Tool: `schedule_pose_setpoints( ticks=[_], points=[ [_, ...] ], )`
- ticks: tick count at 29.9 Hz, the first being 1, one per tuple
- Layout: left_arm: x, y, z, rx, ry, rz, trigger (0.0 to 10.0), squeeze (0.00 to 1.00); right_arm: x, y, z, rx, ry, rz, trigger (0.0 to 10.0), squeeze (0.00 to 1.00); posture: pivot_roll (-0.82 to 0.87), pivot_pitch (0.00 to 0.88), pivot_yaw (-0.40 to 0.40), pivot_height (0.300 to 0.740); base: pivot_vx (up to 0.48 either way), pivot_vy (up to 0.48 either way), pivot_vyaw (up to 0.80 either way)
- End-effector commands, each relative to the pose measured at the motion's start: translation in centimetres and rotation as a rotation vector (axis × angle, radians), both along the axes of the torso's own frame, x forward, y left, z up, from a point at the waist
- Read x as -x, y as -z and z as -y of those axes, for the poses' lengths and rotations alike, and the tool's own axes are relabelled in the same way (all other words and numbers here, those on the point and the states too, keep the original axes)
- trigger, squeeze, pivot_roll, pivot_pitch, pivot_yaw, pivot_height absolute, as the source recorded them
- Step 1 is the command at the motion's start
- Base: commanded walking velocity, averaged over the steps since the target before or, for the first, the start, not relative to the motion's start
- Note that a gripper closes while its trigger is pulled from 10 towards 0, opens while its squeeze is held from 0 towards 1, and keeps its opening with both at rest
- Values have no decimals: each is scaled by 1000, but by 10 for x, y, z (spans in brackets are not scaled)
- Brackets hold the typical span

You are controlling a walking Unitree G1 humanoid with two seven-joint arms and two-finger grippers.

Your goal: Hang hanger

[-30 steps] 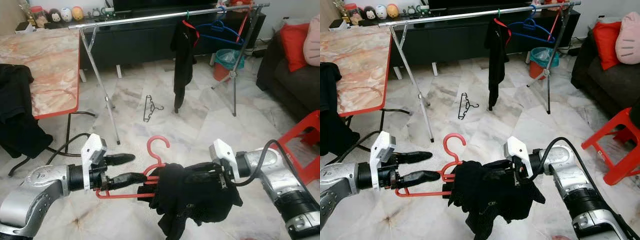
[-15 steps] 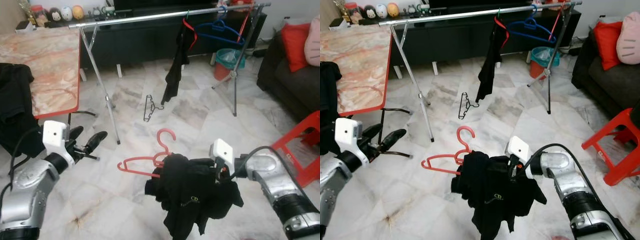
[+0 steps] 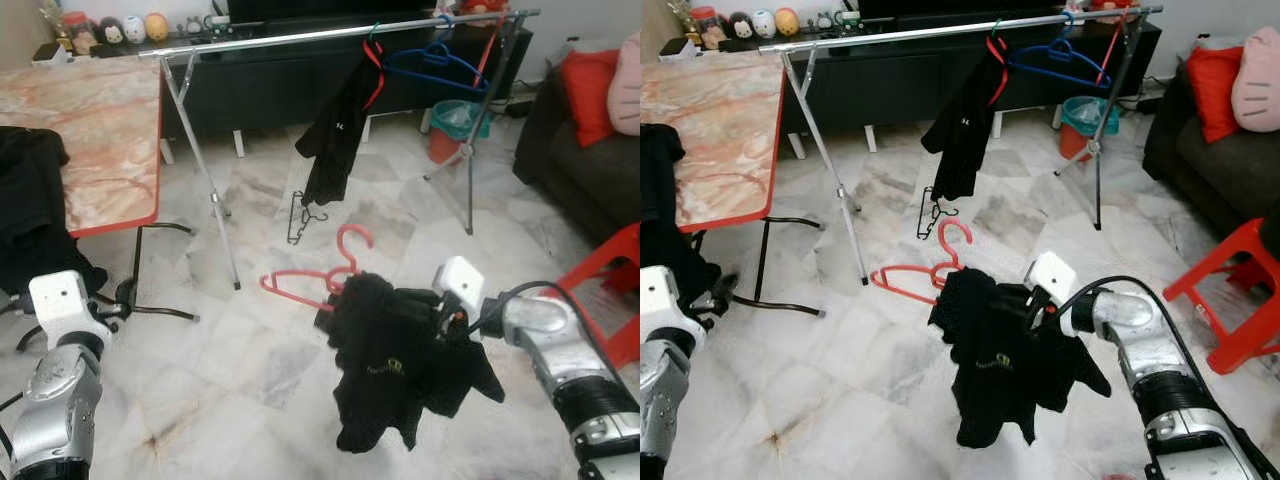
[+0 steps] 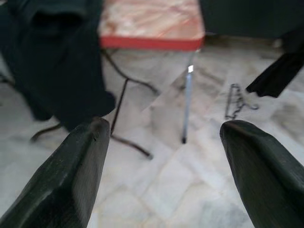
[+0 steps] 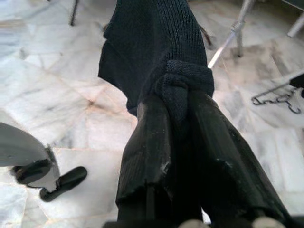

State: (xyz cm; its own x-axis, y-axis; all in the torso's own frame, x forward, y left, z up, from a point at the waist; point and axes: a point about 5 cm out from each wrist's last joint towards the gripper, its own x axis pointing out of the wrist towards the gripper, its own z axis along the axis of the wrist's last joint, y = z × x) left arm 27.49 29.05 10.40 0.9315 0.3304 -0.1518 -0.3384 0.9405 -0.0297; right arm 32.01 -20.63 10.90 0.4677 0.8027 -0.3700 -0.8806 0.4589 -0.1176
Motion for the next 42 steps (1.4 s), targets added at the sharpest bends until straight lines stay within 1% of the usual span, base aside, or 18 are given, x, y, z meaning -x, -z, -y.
schedule_pose_setpoints(
  ticks=[1, 4, 6, 9, 10, 11, 13, 15, 19, 20, 25, 28, 34, 35, 36, 37, 39, 42],
  points=[
    [-2, 8, 1, 9, -47, -47, 10000, 0, -3, -21, -1, -41, -75, 56, 10000, 0, 8, 40, -11, 740, 0, 0, 0],
    [-5, 15, 7, 31, -52, -82, 10000, 0, 2, -25, -3, -82, -153, 29, 10000, 0, 5, 50, -13, 740, 0, 0, 0],
    [-6, 20, 13, 52, -22, -109, 10000, 0, 4, -28, -4, -94, -196, 17, 10000, 0, 2, 55, -12, 740, 0, 0, 0],
    [-9, 29, 30, 92, 95, -152, 10000, 0, 6, -31, -4, -98, -233, 3, 10000, 0, 1, 64, -12, 740, 0, 0, 0],
    [-10, 32, 39, 132, 161, -171, 10000, 0, 7, -32, -2, -93, -249, -3, 10000, 0, 2, 65, -12, 740, 0, 0, 0],
    [-9, 34, 43, 150, 187, -182, 10000, 0, 7, -33, -2, -94, -250, -4, 10000, 0, 5, 67, -13, 740, 0, 0, 0],
    [-7, 39, 49, 182, 245, -210, 10000, 0, 7, -35, 0, -101, -261, -13, 10000, 0, 5, 69, -13, 740, 0, 0, 0],
    [-1, 48, 62, 242, 362, -266, 10000, 0, 9, -40, 1, -121, -295, -28, 10000, 0, 9, 71, -15, 740, 0, 0, 0],
    [9, 57, 74, 231, 486, -351, 10000, 0, 10, -43, 1, -130, -317, -34, 10000, 0, 5, 72, -17, 740, 0, 0, 0],
    [14, 58, 82, 239, 563, -368, 10000, 0, 10, -47, 1, -139, -327, -27, 10000, 0, 5, 72, -17, 740, 0, 0, 0],
    [16, 58, 89, 278, 623, -364, 10000, 0, 9, -56, 1, -166, -360, -15, 10000, 0, 6, 73, -19, 740, 0, 0, 0],
    [21, 56, 98, 288, 731, -362, 10000, 0, 14, -59, -2, -185, -420, -33, 10000, 0, 3, 71, -26, 740, 0, 0, 0],
    [23, 50, 105, 304, 802, -321, 10000, 0, 16, -58, -6, -183, -448, -41, 10000, 0, 6, 68, -29, 740, 0, 0, 0],
    [23, 48, 106, 287, 824, -306, 10000, 0, 16, -58, -7, -185, -453, -41, 10000, 0, 6, 68, -29, 740, 0, 0, 0],
    [24, 40, 112, 235, 912, -223, 10000, 0, 16, -59, -11, -176, -464, -38, 10000, 0, 6, 68, -29, 740, 0, 0, 0],
    [25, 36, 116, 217, 949, -179, 10000, 0, 17, -58, -12, -163, -474, -44, 10000, 0, 3, 64, -38, 740, 0, 0, 0],
    [26, 33, 117, 206, 969, -155, 10000, 0, 19, -57, -13, -158, -489, -50, 10000, 0, 4, 64, -39, 740, 0, 0, 0],
    [24, 31, 118, 139, 977, -142, 10000, 0, 21, -57, -15, -156, -515, -60, 10000, 0, 4, 62, -43, 740, 0, 0, 0]
  ],
)
